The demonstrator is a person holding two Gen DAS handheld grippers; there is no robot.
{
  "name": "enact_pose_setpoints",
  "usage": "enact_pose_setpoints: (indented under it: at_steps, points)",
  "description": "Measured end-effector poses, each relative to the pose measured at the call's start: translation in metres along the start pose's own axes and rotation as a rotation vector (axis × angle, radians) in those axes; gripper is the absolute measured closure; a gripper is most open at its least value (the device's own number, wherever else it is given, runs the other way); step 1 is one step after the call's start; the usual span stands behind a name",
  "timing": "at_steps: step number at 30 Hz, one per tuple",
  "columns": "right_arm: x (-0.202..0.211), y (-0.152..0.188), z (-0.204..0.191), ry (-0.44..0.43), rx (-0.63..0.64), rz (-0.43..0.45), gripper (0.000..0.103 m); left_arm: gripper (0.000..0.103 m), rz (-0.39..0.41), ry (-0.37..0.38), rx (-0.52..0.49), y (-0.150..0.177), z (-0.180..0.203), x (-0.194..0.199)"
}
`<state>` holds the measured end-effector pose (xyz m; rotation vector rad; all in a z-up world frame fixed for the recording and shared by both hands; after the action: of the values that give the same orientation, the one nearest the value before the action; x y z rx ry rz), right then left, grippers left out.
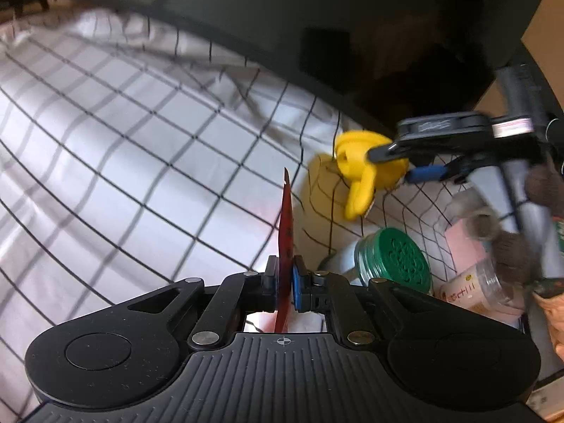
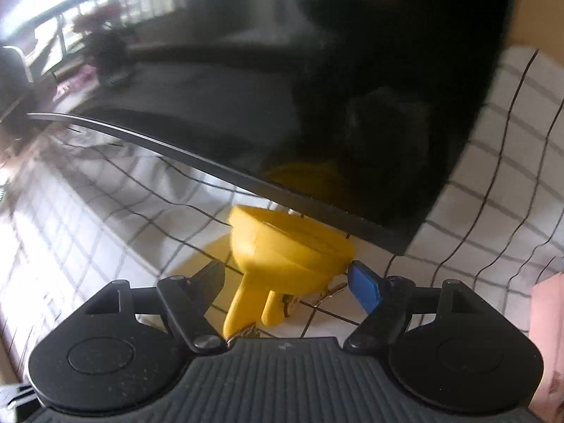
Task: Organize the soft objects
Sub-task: 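Grasp the yellow funnel with the right tool while the left tool grasps the red flat piece, then carry the funnel and red piece to the pink box and open both tools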
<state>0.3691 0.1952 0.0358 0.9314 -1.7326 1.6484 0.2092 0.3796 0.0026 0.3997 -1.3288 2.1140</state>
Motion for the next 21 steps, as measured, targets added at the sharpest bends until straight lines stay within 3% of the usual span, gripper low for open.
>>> enact_pose_setpoints:
  at_steps: [3, 8, 9, 10, 15, 21]
  points:
    - [-0.015, 0.003, 0.005, 0.008, -0.025, -0.01, 0.026, 0.094, 0.027, -0.025, -0.019, -0.004, -0.001, 0.007]
    - [0.001, 0.004, 0.001, -0.028, 0.027, 0.012, 0.041, 0.094, 0.06, -0.054, 0.021, -0.007, -0.013, 0.014]
    - [0.006, 0.004, -0.002, -0.045, 0.045, 0.014, 0.055, 0.094, 0.062, -0.056, 0.036, -0.007, -0.015, 0.015]
    - [0.012, 0.004, -0.006, -0.071, 0.06, 0.009, 0.061, 0.094, 0.063, -0.056, 0.044, -0.007, -0.017, 0.014]
    - [0.033, 0.01, -0.02, -0.165, 0.095, -0.016, 0.061, 0.094, 0.027, -0.04, 0.02, -0.002, -0.009, 0.006]
    - [0.022, 0.023, -0.011, -0.118, 0.082, -0.052, 0.055, 0.092, -0.038, -0.059, -0.022, 0.004, -0.003, -0.017]
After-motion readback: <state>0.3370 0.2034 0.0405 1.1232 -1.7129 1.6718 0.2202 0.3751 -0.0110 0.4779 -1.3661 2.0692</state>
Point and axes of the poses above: each gripper's, at about its wrist camera, not at the fingertips, and x roughly against the way its jaws point, z to its right, y to its underside, the point moved 7 cm from there along -x, roughly the way its jaws point, and after that the axes turned 10 degrees about z, right-handed, at the moved point
